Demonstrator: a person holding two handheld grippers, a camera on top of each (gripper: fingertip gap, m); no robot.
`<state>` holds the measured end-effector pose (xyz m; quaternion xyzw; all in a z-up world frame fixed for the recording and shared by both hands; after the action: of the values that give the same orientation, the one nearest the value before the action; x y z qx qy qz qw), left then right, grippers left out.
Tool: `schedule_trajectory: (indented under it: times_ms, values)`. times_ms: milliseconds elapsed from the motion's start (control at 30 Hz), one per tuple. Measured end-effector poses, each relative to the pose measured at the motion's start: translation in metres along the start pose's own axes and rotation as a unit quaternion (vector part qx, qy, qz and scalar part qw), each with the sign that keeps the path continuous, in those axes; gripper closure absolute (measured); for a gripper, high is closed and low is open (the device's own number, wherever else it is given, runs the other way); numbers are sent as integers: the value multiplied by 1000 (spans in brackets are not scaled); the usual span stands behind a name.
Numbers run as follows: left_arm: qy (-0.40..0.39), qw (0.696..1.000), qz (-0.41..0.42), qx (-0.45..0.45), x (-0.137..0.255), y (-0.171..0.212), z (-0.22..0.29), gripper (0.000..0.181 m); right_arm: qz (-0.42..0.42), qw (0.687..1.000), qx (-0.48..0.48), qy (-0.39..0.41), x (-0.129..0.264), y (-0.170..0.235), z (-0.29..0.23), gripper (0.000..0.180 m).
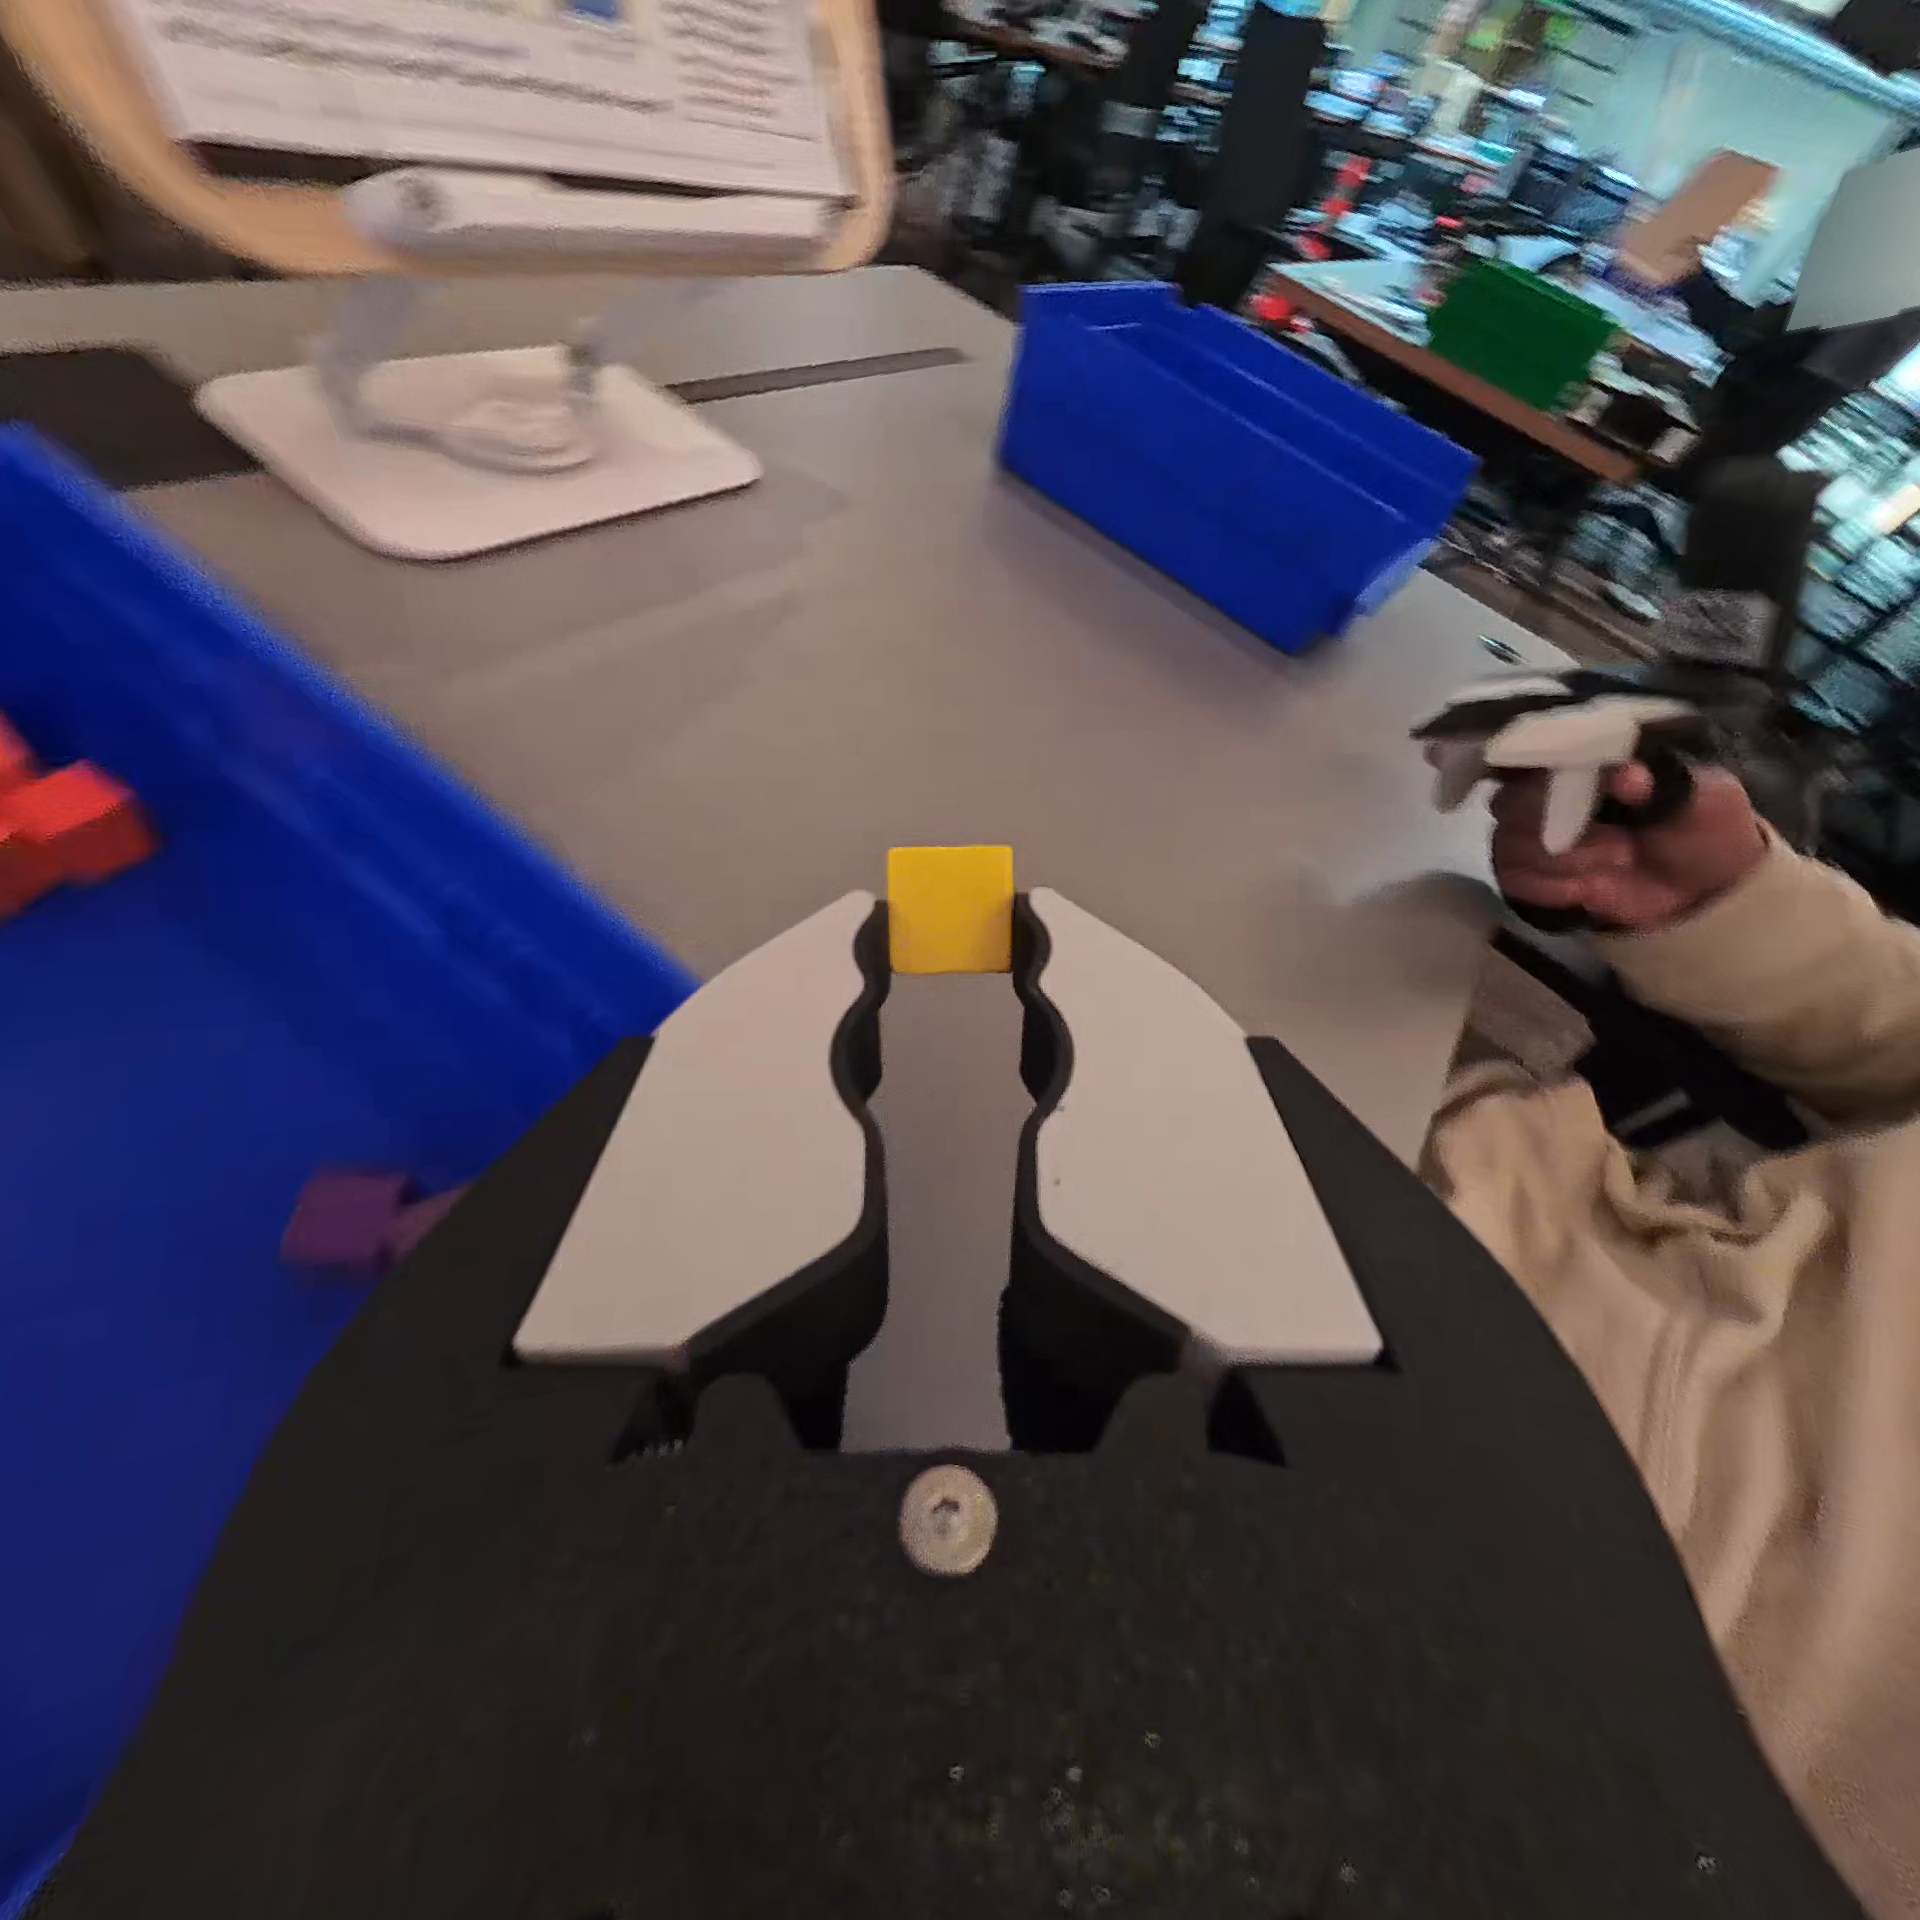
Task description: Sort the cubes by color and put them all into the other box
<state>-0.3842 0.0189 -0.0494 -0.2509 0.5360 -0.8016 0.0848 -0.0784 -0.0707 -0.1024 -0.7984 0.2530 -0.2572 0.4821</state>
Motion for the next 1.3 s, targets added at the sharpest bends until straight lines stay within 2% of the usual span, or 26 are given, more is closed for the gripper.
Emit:
schedule_trajectory:
  times_ms: [100, 167, 267, 333, 433, 533, 567, 600, 700, 767, 800, 867, 933, 1033, 1100, 1300]
  values:
    - [85, 991, 2, -106, -27, -3, 40, 159, -25, 984, -123, -123, -18, -19, -31, 147]
    - [133, 976, 6, -173, -51, -8, 67, 159, -41, 940, -242, -235, -30, -39, -55, 145]
    - [193, 951, 20, -240, -87, -19, 102, 159, -62, 848, -386, -356, -54, -63, -74, 142]
    - [211, 939, 31, -269, -107, -26, 115, 159, -74, 811, -427, -393, -72, -67, -78, 137]
    - [242, 927, 48, -281, -125, -33, 132, 159, -55, 791, -456, -403, -90, -68, -72, 134]
    - [239, 924, 43, -295, -137, -30, 134, 159, -28, 774, -473, -421, -92, -72, -64, 138]
    - [240, 923, 43, -296, -140, -28, 135, 159, -27, 776, -466, -425, -91, -70, -63, 152]
    - [243, 923, 43, -295, -143, -26, 135, 159, -29, 781, -459, -422, -91, -68, -61, 156]
    - [226, 933, 29, -280, -148, -19, 133, 155, -28, 797, -445, -407, -90, -63, -55, 158]
    - [203, 946, -9, -252, -146, -9, 133, 114, -24, 815, -432, -385, -85, -60, -47, 158]
    - [189, 953, -27, -235, -141, -3, 133, 108, -20, 827, -419, -375, -80, -58, -43, 158]
    - [148, 970, -29, -191, -127, 9, 129, 108, -11, 865, -371, -338, -66, -52, -34, 158]
    - [94, 988, 5, -124, -111, 24, 121, 110, 1, 909, -303, -285, -48, -45, -23, 158]
    - [20, 996, 34, -74, -92, 53, 108, 113, 22, 956, -212, -199, -25, -36, -6, 158]
    - [-3, 996, 37, -75, -82, 62, 106, 116, 37, 965, -195, -171, -15, -35, 0, 158]
    - [-38, 991, 42, -120, -76, 59, 102, 120, 49, 970, -176, -160, -4, -42, 0, 158]
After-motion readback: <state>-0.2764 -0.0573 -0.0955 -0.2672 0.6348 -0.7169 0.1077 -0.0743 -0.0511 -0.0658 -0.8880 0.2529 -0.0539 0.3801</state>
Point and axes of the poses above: each gripper's, where its closed fingertips meet, x back along the fingers, y out of its underside, z = x × y across the jaws, the point moved 2 cm from there along x, back along the fingers, and after that the axes turned 4 degrees about y, right-handed, at the moved point
